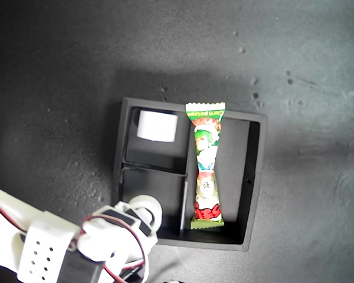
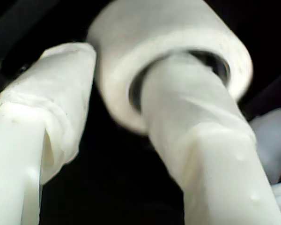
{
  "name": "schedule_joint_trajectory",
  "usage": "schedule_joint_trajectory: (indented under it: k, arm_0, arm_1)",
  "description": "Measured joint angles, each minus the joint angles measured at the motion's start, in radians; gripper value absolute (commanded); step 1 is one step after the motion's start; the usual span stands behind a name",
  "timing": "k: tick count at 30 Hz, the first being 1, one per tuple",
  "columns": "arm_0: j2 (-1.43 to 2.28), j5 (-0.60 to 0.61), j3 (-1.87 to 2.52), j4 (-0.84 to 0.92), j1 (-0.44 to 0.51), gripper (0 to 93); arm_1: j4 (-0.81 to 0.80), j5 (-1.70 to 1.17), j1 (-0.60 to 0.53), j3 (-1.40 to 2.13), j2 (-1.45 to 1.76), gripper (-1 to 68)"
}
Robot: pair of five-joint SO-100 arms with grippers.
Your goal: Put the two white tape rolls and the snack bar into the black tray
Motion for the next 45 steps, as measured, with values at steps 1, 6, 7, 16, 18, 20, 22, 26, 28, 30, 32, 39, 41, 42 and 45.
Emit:
schedule_joint_trajectory:
  k: [1,6,7,16,18,20,22,26,28,30,32,39,41,42,45]
  arm_0:
    - [-0.025,0.000,-0.041,0.026,0.000,12.8]
    - [-0.202,0.003,-0.360,0.225,0.000,6.4]
    - [-0.222,0.006,-0.430,0.245,0.000,3.8]
    - [0.080,0.014,-0.176,0.272,-0.048,0.1]
    - [0.202,0.014,-0.058,0.272,-0.078,0.1]
    - [0.328,0.014,0.069,0.272,-0.115,0.1]
    - [0.460,0.015,0.199,0.272,-0.158,0.1]
    - [0.741,0.020,0.489,0.233,-0.245,0.1]
    - [0.876,0.028,0.638,0.190,-0.278,0.1]
    - [1.000,0.031,0.781,0.149,-0.296,0.1]
    - [1.111,0.031,0.927,0.101,-0.307,0.1]
    - [1.522,-0.002,1.437,-0.081,-0.319,0.1]
    - [1.618,-0.020,1.551,-0.118,-0.316,0.1]
    - [1.657,-0.025,1.601,-0.135,-0.313,0.1]
    - [1.747,-0.040,1.717,-0.173,-0.288,0.1]
  arm_1:
    - [-0.012,0.011,-0.009,0.064,0.037,-0.5]
    - [-0.043,0.048,-0.032,0.250,0.169,-0.5]
    - [-0.044,0.055,-0.037,0.284,0.204,-0.5]
    - [-0.041,0.098,-0.049,0.629,0.597,-0.5]
    - [-0.038,0.100,-0.043,0.675,0.629,-0.5]
    - [-0.038,0.101,-0.029,0.713,0.643,-0.5]
    - [-0.037,0.101,-0.008,0.761,0.657,-0.5]
    - [-0.051,0.101,0.032,0.865,0.732,-0.4]
    - [-0.051,0.101,0.057,0.920,0.795,-0.4]
    - [-0.052,0.101,0.083,0.951,0.836,-0.4]
    - [-0.052,0.101,0.101,0.988,0.845,-0.5]
    - [-0.015,0.101,0.152,1.003,0.851,3.5]
    - [-0.014,0.101,0.132,1.003,0.851,-0.5]
    - [-0.014,0.101,0.123,1.005,0.851,-0.5]
    - [-0.014,0.101,0.120,1.005,0.851,-0.5]
